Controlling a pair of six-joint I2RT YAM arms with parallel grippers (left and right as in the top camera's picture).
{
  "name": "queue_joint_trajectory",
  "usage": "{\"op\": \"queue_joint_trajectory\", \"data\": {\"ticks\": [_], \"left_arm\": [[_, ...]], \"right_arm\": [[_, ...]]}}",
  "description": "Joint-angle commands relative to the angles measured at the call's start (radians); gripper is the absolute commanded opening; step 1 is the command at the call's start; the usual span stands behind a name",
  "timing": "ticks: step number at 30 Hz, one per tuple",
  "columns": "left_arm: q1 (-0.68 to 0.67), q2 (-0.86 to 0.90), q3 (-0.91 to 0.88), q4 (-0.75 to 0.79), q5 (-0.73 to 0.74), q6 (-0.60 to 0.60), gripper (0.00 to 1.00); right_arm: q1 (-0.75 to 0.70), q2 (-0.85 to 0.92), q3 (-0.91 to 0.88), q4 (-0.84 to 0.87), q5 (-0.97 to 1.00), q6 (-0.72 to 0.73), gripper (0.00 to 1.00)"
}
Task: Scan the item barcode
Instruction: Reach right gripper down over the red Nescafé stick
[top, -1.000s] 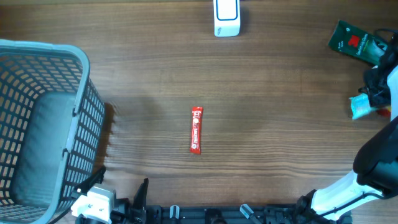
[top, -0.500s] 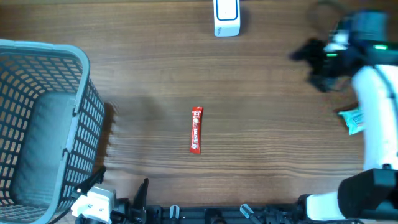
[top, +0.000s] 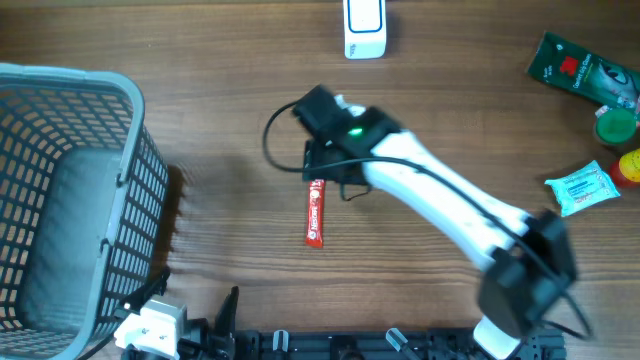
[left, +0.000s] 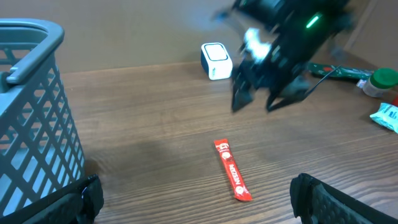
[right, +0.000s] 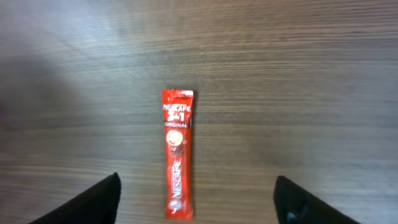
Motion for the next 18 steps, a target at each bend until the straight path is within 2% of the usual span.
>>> {"op": "queue_joint_trajectory", "data": {"ticks": [1, 5, 12, 14, 16, 18], "left_arm": [[-0.004, -0.007, -0.003, 0.003, 0.016, 0.011, 1.00], [-0.004, -0.007, -0.003, 0.003, 0.016, 0.011, 1.00], [-0.004, -0.007, -0.003, 0.003, 0.016, 0.011, 1.00], [-0.004, -0.007, -0.003, 0.003, 0.016, 0.011, 1.00], [-0.004, -0.007, -0.003, 0.003, 0.016, 0.011, 1.00], [-0.004, -0.007, -0.003, 0.003, 0.016, 0.011, 1.00]], "right_arm": [[0.027, 0.148, -0.011, 0.003, 0.045, -0.032, 0.69], [0.028, 0.233, -0.011, 0.035, -0.065, -0.032, 0.66], [0.034, 0.249, -0.011, 0.117, -0.194, -0.029, 0.67], [0.048, 0.257, -0.011, 0.138, -0.194, -0.029, 0.64], [0.073, 0.267, -0.011, 0.128, -0.193, -0.028, 0.56], [0.101, 0.289, -0.011, 0.110, -0.165, -0.019, 0.56]]}}
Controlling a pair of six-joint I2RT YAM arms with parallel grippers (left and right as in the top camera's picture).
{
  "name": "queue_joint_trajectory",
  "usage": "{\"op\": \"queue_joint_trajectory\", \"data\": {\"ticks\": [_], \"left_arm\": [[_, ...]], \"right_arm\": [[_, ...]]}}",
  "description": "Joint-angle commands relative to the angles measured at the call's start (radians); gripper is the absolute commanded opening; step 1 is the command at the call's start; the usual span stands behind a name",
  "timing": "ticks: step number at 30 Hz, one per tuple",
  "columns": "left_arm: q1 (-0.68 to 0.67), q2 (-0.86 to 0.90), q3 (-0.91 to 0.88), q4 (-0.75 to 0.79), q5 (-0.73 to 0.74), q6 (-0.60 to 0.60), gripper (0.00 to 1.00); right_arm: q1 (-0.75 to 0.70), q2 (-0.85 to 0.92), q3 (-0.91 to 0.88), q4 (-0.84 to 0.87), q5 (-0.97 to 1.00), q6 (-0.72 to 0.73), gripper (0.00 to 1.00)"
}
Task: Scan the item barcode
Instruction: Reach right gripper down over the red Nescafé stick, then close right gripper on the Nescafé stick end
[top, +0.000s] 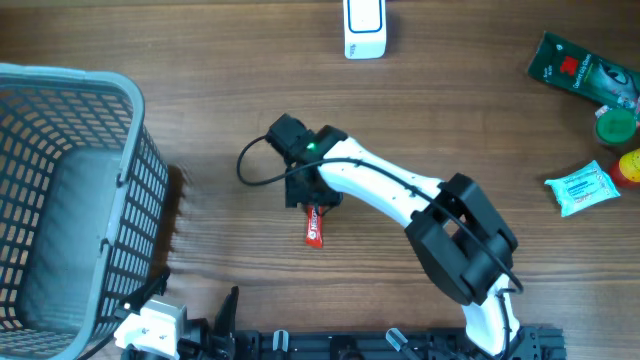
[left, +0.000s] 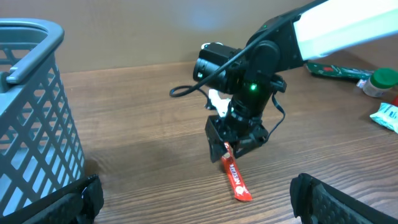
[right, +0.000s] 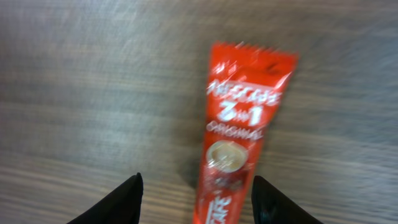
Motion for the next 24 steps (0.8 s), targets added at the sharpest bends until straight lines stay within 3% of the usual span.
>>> {"op": "queue_joint_trajectory", "data": {"ticks": [1, 8, 12, 14, 15, 16, 17, 20, 24], "left_arm": [[-0.004, -0.007, -0.003, 0.002, 0.016, 0.011, 1.00], [-0.004, -0.007, -0.003, 0.002, 0.016, 0.011, 1.00], [-0.004, -0.007, -0.003, 0.002, 0.016, 0.011, 1.00], [-0.004, -0.007, -0.003, 0.002, 0.016, 0.011, 1.00], [-0.004, -0.007, -0.003, 0.002, 0.016, 0.011, 1.00], [-0.004, -0.007, -0.003, 0.002, 0.016, 0.011, 1.00], [-0.004, -0.007, -0.003, 0.002, 0.016, 0.011, 1.00], [-0.004, -0.007, -0.003, 0.002, 0.016, 0.011, 1.00], [-0.004, -0.007, -0.003, 0.002, 0.016, 0.011, 1.00]], "right_arm": [[0.049, 0.055, 0.001, -0.040, 0.050, 0.044, 0.56], [0.055, 0.069, 0.001, -0.082, 0.155, 0.111, 0.54], [0.055, 0.069, -0.014, -0.086, 0.188, 0.104, 0.44], [0.055, 0.069, -0.029, -0.088, 0.187, 0.058, 0.37], [0.055, 0.069, -0.031, -0.094, 0.187, 0.044, 0.20], [0.055, 0.069, -0.031, -0.102, 0.178, 0.044, 0.15], [0.055, 0.069, -0.029, -0.109, 0.134, 0.007, 0.05], [0.049, 0.069, -0.013, -0.111, 0.009, -0.079, 0.05], [-0.014, 0.047, 0.014, -0.131, -0.510, -0.480, 0.05]]}}
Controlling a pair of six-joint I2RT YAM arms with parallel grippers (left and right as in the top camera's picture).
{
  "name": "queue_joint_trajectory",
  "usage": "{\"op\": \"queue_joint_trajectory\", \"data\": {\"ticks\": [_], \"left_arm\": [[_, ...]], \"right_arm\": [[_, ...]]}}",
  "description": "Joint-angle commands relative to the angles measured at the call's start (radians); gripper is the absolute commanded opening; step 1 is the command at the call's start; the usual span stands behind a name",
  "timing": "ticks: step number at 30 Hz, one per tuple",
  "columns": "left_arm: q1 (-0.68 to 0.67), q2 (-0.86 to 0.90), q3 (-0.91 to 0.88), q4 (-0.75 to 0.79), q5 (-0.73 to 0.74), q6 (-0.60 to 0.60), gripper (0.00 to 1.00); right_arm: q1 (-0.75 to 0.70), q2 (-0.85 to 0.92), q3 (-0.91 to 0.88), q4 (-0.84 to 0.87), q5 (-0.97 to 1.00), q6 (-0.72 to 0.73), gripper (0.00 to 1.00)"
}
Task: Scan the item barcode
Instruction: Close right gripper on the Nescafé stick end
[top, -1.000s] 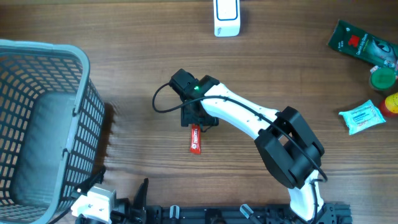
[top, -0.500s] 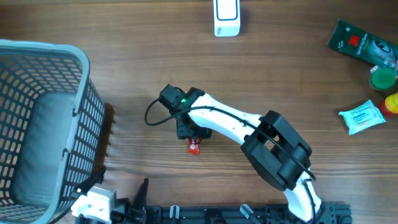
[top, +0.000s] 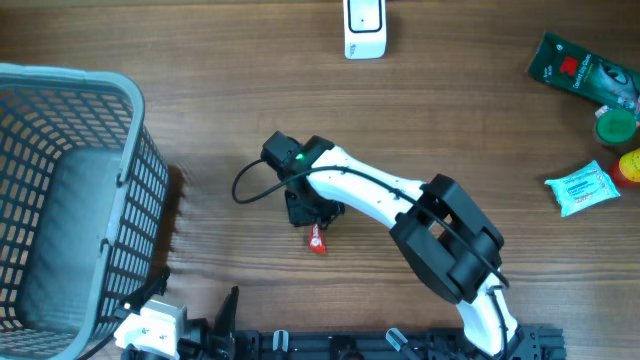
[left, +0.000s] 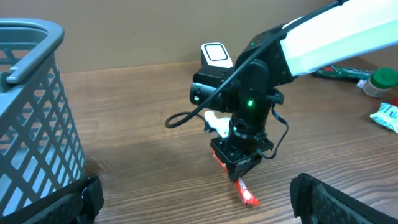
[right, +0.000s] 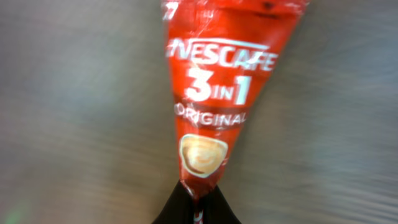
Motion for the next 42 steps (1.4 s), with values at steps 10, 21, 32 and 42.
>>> {"op": "queue_joint_trajectory", "data": {"ticks": [10, 21, 32, 42], "left_arm": [[-0.004, -0.007, -0.003, 0.002, 0.016, 0.011, 1.00], [-0.004, -0.007, -0.003, 0.002, 0.016, 0.011, 1.00], [-0.004, -0.007, -0.003, 0.002, 0.016, 0.011, 1.00], [-0.004, -0.007, -0.003, 0.002, 0.016, 0.011, 1.00]], "right_arm": [[-0.190, -0.010, 0.013, -0.132, -1.131, -1.050, 0.05], [-0.190, -0.007, -0.030, -0.024, -0.476, -0.887, 0.05], [-0.193, -0.008, 0.017, 0.043, 0.019, -0.514, 1.00], [-0.022, -0.007, -0.007, -0.015, 0.352, -0.183, 0.77]]}}
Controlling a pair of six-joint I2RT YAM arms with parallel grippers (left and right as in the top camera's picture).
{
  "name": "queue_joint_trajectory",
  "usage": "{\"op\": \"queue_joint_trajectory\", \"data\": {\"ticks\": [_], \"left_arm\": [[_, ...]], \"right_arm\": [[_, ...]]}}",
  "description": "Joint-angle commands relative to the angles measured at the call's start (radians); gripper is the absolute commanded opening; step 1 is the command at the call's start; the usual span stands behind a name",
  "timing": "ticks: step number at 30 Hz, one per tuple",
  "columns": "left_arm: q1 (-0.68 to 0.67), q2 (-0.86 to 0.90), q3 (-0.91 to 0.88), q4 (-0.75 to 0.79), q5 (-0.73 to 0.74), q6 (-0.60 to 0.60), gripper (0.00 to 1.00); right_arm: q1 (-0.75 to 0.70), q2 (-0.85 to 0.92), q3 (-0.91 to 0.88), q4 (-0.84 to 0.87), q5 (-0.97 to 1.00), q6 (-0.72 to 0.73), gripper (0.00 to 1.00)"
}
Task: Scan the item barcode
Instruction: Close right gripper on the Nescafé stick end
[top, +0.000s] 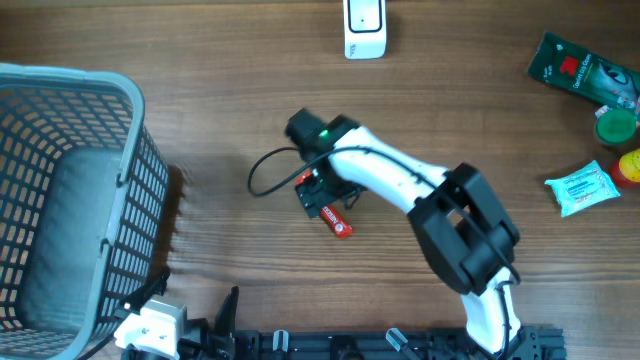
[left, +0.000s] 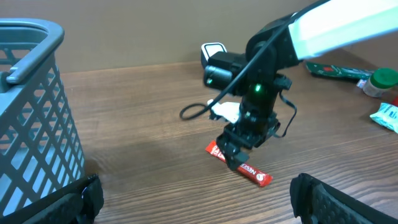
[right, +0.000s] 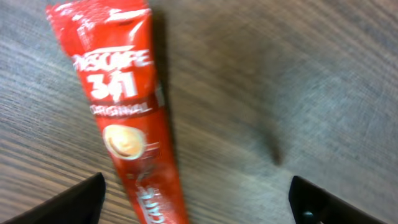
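Note:
A red Nescafe 3-in-1 sachet (top: 337, 222) lies flat on the wooden table, slanted from upper left to lower right. In the right wrist view the sachet (right: 127, 124) runs between the fingers, left of their middle. My right gripper (right: 199, 202) is open, low over the sachet's upper-left end (left: 217, 151). The white scanner (top: 364, 28) stands at the table's far edge. My left gripper (left: 196, 190) is open near the front edge, holding nothing.
A grey mesh basket (top: 130, 100) fills the left side. At the far right lie a green packet (top: 580, 65), a green lid (top: 615, 122) and a blue-white tissue pack (top: 582, 188). The right arm's black cable (top: 262, 178) loops left of the gripper.
My right gripper was shut on the sachet and is now open. The sachet lies flat again, turned from lengthwise to a slant toward the lower right. The left arm has not moved.
My right gripper hung open above the sachet, which lay lengthwise on the table. It then stood lower over the sachet's far end, then shut on it with only the tip showing. Now it is open and the sachet lies slanted.

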Motion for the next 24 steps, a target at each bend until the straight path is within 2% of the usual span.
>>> {"op": "queue_joint_trajectory", "data": {"ticks": [1, 6, 14, 16, 24], "left_arm": [[-0.004, -0.007, -0.003, 0.002, 0.016, 0.011, 1.00], [-0.004, -0.007, -0.003, 0.002, 0.016, 0.011, 1.00], [-0.004, -0.007, -0.003, 0.002, 0.016, 0.011, 1.00], [-0.004, -0.007, -0.003, 0.002, 0.016, 0.011, 1.00], [-0.004, -0.007, -0.003, 0.002, 0.016, 0.011, 1.00]], "right_arm": [[0.063, 0.015, -0.014, 0.010, 0.156, 0.121, 0.72], [0.079, 0.015, -0.069, 0.048, 0.216, 0.158, 0.51], [0.136, 0.015, -0.099, 0.017, 0.385, 0.254, 0.46], [0.145, 0.015, -0.101, 0.015, 0.412, 0.269, 0.38], [0.172, 0.015, -0.103, -0.022, 0.461, 0.251, 0.26]]}}
